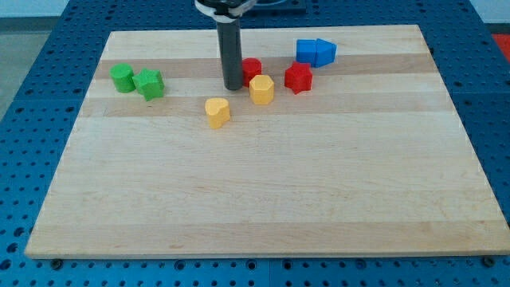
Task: Push the red blocks to the bottom of the blue blocks
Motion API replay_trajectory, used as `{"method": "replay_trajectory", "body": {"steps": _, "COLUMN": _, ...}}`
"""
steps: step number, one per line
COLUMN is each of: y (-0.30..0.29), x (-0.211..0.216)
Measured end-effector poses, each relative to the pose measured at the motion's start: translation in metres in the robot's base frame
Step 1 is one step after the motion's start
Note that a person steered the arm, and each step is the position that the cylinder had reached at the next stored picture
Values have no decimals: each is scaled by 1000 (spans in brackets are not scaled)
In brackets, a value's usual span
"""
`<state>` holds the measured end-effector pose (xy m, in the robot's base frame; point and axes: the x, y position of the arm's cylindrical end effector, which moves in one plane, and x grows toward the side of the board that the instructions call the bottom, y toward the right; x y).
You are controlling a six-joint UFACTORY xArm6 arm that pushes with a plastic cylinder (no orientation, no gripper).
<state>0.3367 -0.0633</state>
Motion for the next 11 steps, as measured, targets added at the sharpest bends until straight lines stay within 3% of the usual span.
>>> {"method": "replay_trajectory", "body": {"steps": 3, "y": -29, "x": -35}}
{"method": "replay_trajectory", "body": {"steps": 11, "y": 86, "x": -9}}
